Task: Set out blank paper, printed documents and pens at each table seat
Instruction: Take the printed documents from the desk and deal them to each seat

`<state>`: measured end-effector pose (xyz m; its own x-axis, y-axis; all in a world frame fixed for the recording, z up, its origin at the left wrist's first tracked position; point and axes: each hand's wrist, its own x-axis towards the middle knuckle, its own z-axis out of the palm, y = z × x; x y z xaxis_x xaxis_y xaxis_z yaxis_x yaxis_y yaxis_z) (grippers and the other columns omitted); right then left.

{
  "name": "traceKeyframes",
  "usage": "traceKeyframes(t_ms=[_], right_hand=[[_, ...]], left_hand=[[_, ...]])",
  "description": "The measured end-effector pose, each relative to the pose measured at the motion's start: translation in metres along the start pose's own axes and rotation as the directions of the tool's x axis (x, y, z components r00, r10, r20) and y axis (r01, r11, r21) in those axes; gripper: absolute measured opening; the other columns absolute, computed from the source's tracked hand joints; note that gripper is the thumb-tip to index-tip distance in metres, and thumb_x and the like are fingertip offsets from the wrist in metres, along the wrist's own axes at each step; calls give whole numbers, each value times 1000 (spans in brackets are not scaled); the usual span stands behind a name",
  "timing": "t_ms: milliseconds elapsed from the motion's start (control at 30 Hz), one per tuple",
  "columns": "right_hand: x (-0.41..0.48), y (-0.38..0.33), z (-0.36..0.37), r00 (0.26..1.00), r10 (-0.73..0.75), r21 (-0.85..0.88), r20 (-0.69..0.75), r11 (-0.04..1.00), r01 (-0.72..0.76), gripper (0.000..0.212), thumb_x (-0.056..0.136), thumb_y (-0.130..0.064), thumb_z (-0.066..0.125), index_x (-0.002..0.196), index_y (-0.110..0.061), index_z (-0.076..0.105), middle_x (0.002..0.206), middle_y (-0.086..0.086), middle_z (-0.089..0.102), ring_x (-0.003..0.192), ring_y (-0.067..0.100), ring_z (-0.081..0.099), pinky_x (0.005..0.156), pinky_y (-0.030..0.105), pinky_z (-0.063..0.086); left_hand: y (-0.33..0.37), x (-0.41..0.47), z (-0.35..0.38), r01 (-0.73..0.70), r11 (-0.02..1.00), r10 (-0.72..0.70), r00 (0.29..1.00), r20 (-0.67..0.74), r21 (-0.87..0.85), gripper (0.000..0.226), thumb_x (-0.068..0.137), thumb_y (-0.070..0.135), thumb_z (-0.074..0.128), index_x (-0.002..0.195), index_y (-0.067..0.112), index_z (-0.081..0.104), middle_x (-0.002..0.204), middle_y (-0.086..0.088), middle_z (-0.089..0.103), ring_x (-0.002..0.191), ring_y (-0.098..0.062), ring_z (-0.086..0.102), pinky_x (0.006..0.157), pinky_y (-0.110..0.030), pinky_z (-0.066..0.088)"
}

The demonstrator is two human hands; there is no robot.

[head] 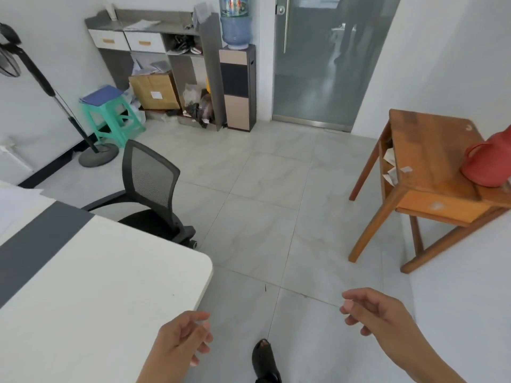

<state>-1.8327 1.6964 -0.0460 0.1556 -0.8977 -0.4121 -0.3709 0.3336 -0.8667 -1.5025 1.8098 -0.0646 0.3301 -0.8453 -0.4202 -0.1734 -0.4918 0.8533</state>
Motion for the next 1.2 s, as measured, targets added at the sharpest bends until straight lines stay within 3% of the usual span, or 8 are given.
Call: traceKeyframes(t_ms=[300,500,700,933,1067,1200], right_hand=[[176,-112,-6,998,-32,7,-49,999,32,13,87,-5,66,95,-14,71,79,7,76,69,16,72,62,30,49],[326,-161,2,1000,-20,-5,-23,1000,20,13,88,-3,66,96,-12,70,77,6,76,66,14,71,62,32,48],[494,-253,27,990,-88,-29,112,995,92,11,88,-6,67,95,-13,71,80,7,76,68,15,71,63,31,48],[663,-389,98,921,-170,-105,351,970,219,11,88,-15,67,96,-22,71,85,1,76,74,13,71,66,27,48],[748,-436,155,893,-174,-137,416,959,250,12,88,-16,68,97,-23,71,86,1,76,76,14,71,67,27,48],[823,-477,217,891,-167,-153,423,956,252,12,88,-14,68,96,-23,71,84,2,75,77,17,71,66,28,49]], left_hand=[[151,194,-22,-114,993,115,992,56,-26,16,94,10,57,100,20,67,77,-10,72,64,-14,66,57,-26,50],[187,321,-43,-52,999,51,998,23,13,16,93,10,58,105,17,67,77,-10,73,66,-17,68,56,-27,53],[241,445,-78,25,997,-32,994,-105,-66,17,92,5,58,103,13,68,77,-15,73,65,-21,68,60,-36,53],[280,550,-130,64,976,-125,948,-294,-208,16,92,4,58,100,12,69,76,-16,73,63,-21,68,58,-36,52],[276,619,-169,109,959,-198,919,-342,-262,16,91,2,58,100,10,70,75,-18,72,67,-28,66,58,-38,51],[281,703,-235,103,958,-205,899,-386,-268,15,92,4,59,101,11,69,77,-17,73,65,-23,66,56,-36,51]])
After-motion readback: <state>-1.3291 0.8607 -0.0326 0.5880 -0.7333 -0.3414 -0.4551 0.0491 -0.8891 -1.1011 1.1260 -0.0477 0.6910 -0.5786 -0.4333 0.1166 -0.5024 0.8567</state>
